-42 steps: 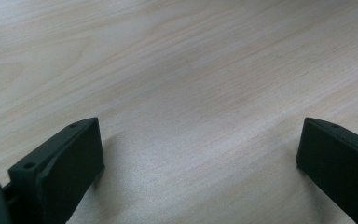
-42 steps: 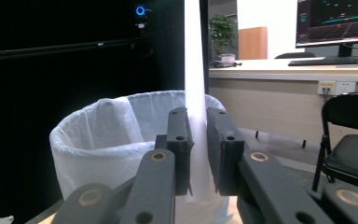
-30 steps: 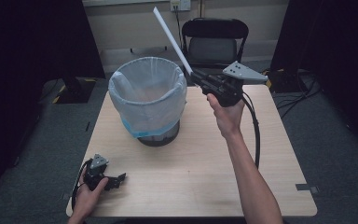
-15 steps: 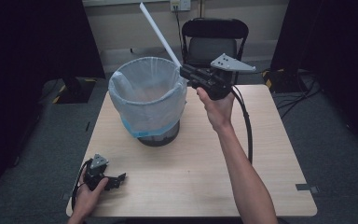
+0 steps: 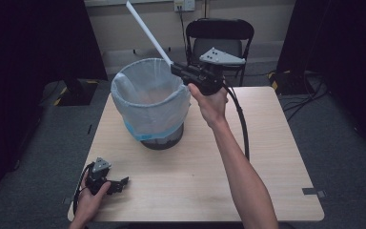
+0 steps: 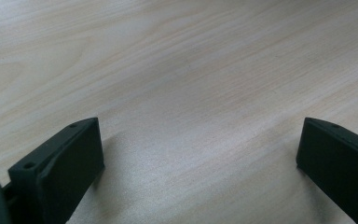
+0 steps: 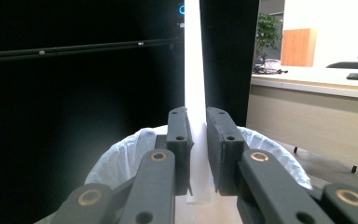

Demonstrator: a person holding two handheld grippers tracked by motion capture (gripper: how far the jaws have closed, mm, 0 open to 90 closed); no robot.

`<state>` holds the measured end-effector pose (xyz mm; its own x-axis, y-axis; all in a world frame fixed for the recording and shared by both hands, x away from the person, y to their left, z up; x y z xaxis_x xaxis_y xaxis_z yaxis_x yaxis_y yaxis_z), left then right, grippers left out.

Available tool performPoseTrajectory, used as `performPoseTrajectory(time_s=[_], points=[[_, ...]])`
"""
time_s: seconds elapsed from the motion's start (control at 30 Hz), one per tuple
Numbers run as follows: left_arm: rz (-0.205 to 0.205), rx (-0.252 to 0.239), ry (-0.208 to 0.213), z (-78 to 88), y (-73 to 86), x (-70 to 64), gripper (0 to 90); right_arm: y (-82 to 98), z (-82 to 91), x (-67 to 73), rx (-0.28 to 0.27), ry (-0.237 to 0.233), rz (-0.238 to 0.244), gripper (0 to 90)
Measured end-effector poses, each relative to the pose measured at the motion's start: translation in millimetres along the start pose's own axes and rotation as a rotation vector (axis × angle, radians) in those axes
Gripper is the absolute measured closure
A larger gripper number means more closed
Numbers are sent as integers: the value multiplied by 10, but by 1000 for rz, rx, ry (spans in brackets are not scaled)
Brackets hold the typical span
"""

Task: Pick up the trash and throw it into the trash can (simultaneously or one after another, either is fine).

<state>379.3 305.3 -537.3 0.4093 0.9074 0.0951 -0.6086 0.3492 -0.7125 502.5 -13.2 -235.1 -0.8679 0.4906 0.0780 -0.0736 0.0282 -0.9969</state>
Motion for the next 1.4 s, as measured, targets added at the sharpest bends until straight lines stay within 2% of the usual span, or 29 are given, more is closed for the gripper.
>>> performPoseTrajectory(time_s=[0.2,0.37,0.57,0.6,0.67,0.9,1.0,1.1,1.2,1.27,1.4], points=[[0,0,-1,0,0,1,0,-24,-219,-4,25,0,-6,804],[0,0,0,0,0,0,1,-34,-410,19,69,-3,2,804],[0,0,-1,0,0,1,1,-29,-552,73,107,-28,3,788],[0,0,-1,0,0,1,0,-21,-562,69,112,-21,6,750],[0,0,-1,0,0,1,0,1,-585,49,111,6,-11,618],[0,0,0,0,0,0,0,49,-607,38,140,18,-13,436],[1,0,0,0,0,-1,0,49,-598,22,143,34,-15,380],[0,0,0,0,0,0,0,79,-574,-8,167,53,-4,309],[0,0,-1,0,0,1,1,100,-538,-48,165,49,-18,253],[0,0,0,0,0,-1,1,117,-518,-71,170,47,-21,238],[0,0,0,0,0,0,0,141,-455,-89,178,60,4,225]])
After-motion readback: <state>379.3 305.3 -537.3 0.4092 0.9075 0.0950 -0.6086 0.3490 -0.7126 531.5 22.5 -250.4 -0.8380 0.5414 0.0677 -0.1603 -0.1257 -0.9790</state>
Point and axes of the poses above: each handheld gripper's, and its own axes: z roughly backward along the jaws, y roughly out of its underside, x roughly to its left, the point moved 5 cm from there along -z, roughly forward along the jaws, and after that the axes turned 8 degrees about -y, right-handed, at the moved point
